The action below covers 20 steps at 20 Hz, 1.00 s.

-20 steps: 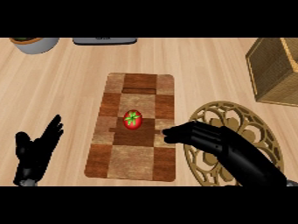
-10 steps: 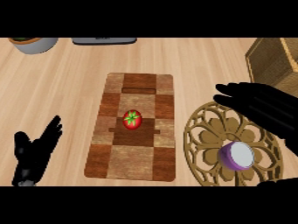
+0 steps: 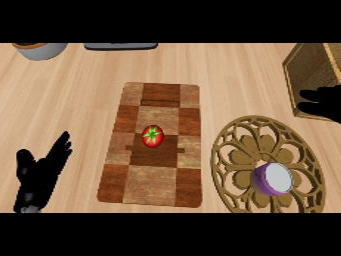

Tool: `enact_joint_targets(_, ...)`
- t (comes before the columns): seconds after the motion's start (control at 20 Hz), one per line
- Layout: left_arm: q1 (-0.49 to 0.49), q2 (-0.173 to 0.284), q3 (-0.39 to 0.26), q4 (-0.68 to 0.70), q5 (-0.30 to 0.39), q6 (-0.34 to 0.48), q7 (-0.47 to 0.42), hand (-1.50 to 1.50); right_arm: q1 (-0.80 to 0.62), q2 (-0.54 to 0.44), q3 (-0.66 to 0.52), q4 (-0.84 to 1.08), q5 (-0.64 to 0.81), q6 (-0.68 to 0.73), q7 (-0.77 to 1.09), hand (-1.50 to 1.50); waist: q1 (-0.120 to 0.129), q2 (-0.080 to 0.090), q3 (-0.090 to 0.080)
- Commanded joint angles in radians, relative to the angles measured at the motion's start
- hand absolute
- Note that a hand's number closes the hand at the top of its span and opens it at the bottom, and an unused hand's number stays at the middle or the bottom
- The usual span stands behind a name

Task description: Pick the can from the placemat and place it in the basket

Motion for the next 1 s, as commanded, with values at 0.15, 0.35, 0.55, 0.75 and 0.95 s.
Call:
enact_joint_targets(0.15,0.026,-0.018,-0.004,0.079,-0.015,0.012,0.046,0.0,-0.02,-0.188,-0.124,0.042,-0.226,0.163,0.012,-1.5,-0.004,0.009,-0.005)
enact_joint_targets(0.35,0.023,-0.011,0.017,0.094,0.012,-0.03,0.033,0.0,0.012,-0.154,-0.092,-0.009,-0.239,0.1,0.056,-1.5,0.005,0.012,-0.004)
enact_joint_targets(0.55,0.029,-0.023,-0.007,0.061,-0.015,-0.022,0.049,0.0,0.037,-0.075,-0.041,-0.028,-0.191,0.04,0.093,-1.5,0.018,0.014,-0.004)
enact_joint_targets(0.75,0.04,-0.022,0.004,0.05,-0.012,-0.026,0.046,0.0,0.132,0.036,-0.028,-0.052,-0.062,0.044,0.048,-1.5,0.018,0.016,-0.002)
enact_joint_targets(0.95,0.056,-0.053,-0.016,0.052,-0.047,0.004,0.031,0.0,0.166,0.104,0.001,-0.061,0.034,0.045,0.037,-1.5,0.019,0.016,-0.002)
